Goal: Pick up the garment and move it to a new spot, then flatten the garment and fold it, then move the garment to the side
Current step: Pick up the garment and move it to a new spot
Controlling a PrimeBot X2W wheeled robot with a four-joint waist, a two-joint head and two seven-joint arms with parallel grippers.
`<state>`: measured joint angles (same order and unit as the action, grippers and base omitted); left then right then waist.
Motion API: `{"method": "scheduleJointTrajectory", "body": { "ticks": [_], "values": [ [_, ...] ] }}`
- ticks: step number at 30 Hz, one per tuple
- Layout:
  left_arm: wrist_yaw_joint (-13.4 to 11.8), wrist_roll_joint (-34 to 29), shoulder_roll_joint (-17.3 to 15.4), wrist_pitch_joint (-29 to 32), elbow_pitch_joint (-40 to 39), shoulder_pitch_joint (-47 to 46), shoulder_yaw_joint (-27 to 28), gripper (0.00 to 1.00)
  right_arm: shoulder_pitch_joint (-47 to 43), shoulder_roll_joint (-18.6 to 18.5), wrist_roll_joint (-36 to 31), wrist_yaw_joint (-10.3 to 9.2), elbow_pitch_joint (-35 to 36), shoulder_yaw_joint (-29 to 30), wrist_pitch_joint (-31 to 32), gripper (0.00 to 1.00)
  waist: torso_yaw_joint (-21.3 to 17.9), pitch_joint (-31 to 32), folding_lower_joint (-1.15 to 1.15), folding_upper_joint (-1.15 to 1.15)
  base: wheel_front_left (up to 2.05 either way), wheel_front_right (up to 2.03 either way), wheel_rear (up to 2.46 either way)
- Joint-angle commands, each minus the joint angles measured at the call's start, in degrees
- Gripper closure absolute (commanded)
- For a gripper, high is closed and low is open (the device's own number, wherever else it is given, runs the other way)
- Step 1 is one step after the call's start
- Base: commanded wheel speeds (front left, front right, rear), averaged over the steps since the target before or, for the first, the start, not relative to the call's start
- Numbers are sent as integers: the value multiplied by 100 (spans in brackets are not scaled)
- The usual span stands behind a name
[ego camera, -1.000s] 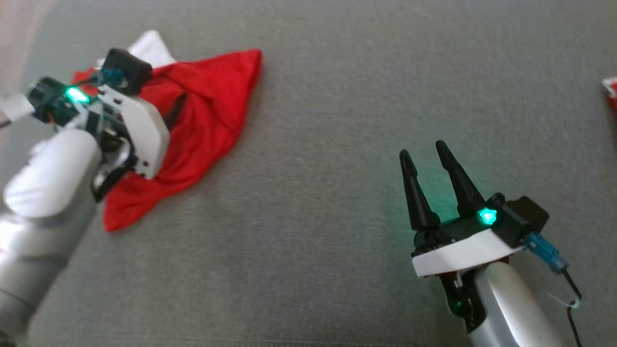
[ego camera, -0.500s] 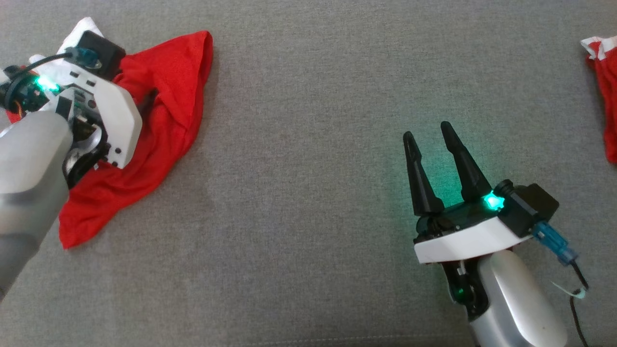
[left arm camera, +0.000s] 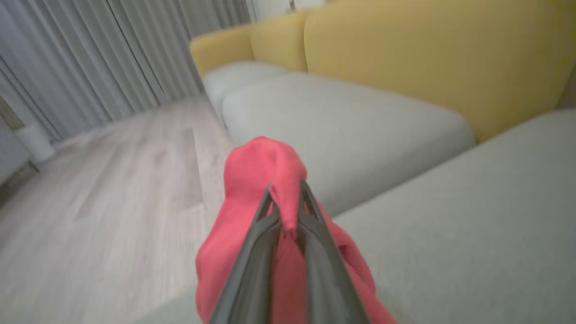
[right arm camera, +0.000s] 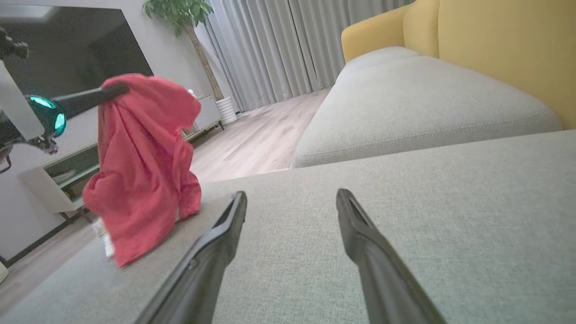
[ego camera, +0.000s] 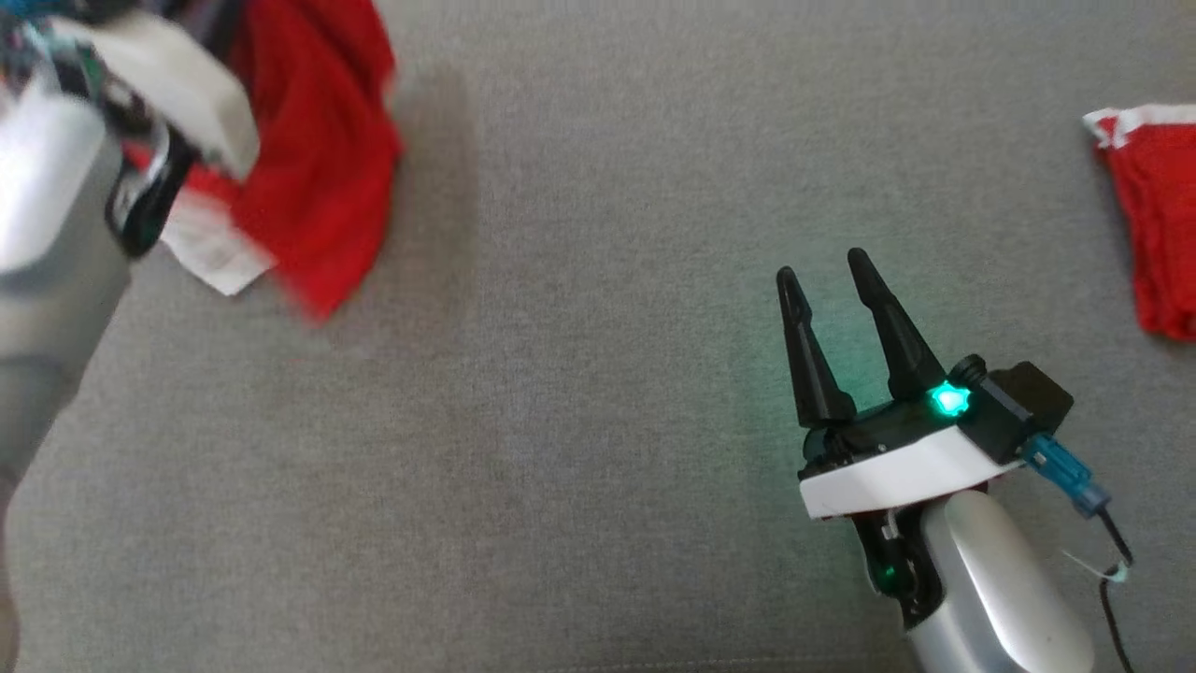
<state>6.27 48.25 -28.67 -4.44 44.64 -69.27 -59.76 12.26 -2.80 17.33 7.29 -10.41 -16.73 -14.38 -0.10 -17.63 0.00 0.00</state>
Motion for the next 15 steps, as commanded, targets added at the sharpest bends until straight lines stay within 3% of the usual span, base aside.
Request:
{"method": "scheduleJointTrajectory", "body": {
  "ticks": [1,9,15],
  "values": [
    [-138,-101,-88,-299,-31,-478,312,100,-19,-8,59,20,140,-150,-62,0,-36,192,0,0,0,0,0],
    [-541,-803,668,-920,-91,-540,-92,100,-90,-8,122,20,121,-124,-62,0,-165,522,0,0,0,0,0],
    [-1288,-1157,1527,-1030,-400,307,-426,100,-144,-8,166,20,168,-30,-62,0,-300,606,0,0,0,0,0]
  ]
}}
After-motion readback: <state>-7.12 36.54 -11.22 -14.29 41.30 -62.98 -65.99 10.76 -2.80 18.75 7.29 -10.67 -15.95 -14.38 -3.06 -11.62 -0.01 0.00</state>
